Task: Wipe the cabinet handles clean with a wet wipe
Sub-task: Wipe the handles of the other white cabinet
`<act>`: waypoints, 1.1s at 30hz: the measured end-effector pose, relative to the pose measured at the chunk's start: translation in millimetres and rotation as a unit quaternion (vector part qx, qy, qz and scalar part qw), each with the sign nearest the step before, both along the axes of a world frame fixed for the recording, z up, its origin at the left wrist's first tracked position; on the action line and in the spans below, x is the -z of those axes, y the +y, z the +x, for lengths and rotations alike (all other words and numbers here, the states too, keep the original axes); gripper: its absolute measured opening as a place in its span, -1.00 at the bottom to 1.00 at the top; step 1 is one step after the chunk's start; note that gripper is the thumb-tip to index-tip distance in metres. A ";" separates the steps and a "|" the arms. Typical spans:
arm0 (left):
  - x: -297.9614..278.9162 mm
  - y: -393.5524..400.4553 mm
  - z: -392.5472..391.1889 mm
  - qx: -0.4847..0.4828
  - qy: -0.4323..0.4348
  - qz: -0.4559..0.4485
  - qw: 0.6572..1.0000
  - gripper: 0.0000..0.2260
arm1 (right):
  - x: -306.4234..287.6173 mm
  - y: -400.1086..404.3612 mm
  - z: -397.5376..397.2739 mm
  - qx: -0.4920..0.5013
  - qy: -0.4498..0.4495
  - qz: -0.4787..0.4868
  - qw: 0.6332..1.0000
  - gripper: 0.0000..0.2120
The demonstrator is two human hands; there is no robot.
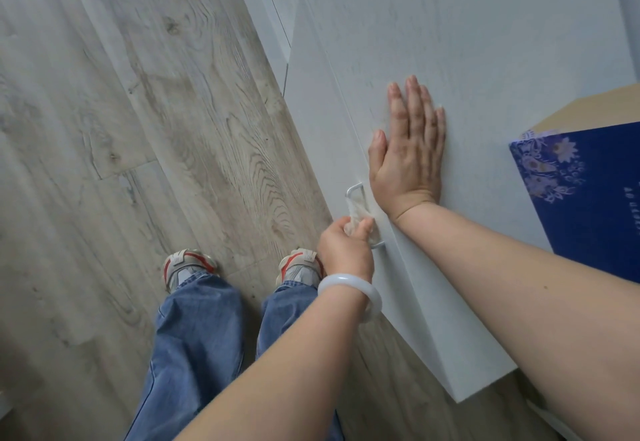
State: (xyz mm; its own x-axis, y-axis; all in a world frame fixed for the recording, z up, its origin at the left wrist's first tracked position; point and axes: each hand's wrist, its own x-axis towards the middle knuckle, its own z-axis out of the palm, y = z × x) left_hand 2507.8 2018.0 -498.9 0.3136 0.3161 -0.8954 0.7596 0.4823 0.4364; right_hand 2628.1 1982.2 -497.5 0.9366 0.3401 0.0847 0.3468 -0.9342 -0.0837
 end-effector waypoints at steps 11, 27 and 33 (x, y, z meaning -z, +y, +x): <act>3.9 33.2 24.7 -0.005 -0.036 -0.009 0.999 -0.83 | -1.2 -29.8 -12.3 -0.072 0.025 0.008 0.997 -0.45; -1.5 8.1 2.3 -0.013 0.020 -0.073 0.997 -0.78 | -4.3 -26.6 -12.0 -0.061 0.016 0.004 0.998 -0.44; 11.8 49.9 32.7 -0.026 -0.031 -0.153 0.987 -0.90 | -2.7 -26.4 -10.9 -0.062 0.021 -0.003 0.998 -0.43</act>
